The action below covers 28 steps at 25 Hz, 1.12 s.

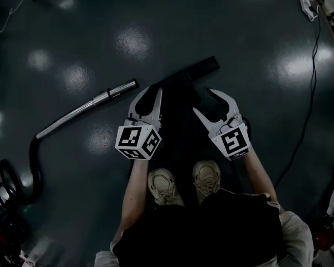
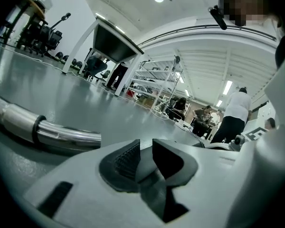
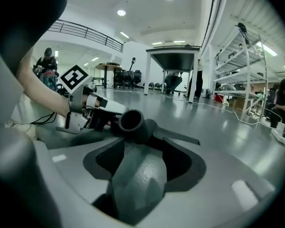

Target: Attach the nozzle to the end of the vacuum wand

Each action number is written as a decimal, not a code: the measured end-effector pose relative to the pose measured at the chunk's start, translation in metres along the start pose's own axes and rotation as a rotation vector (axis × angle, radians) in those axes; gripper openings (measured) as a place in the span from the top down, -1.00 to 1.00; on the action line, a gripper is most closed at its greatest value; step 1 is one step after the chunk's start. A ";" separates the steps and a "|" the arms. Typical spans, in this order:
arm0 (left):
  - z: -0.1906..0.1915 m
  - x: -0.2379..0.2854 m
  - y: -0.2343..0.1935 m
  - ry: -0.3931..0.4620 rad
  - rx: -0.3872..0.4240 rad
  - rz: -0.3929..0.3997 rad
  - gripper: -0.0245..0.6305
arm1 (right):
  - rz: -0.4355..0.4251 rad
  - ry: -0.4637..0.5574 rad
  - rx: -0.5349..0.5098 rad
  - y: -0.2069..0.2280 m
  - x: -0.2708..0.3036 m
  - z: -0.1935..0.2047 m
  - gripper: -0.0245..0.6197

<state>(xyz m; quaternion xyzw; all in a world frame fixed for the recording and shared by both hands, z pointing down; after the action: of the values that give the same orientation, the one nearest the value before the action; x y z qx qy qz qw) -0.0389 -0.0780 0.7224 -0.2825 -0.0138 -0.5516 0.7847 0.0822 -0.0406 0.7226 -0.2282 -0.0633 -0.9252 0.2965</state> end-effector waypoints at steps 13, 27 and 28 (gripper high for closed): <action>-0.004 -0.002 0.011 0.001 -0.007 0.052 0.69 | 0.082 0.160 0.037 0.024 0.054 -0.050 0.33; -0.044 -0.045 -0.035 -0.087 0.758 -0.021 0.34 | -0.171 -0.133 -0.071 0.055 0.024 -0.058 0.33; -0.040 -0.047 -0.050 -0.142 0.854 -0.025 0.21 | -0.224 -0.191 -0.129 0.053 0.027 -0.058 0.33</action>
<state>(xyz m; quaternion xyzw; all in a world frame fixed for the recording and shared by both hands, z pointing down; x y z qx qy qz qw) -0.1128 -0.0681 0.6944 0.0306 -0.2982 -0.4850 0.8215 0.0714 -0.1122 0.6828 -0.3252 -0.0569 -0.9288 0.1687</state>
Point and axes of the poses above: the fingertips, and each gripper's own axes: x forward along the fingers, y to its right, z out of its underside, the point moved 1 cm from there along -x, backward along the fingers, and after that the axes turned 7 degrees about -z, right-handed, at the moved point
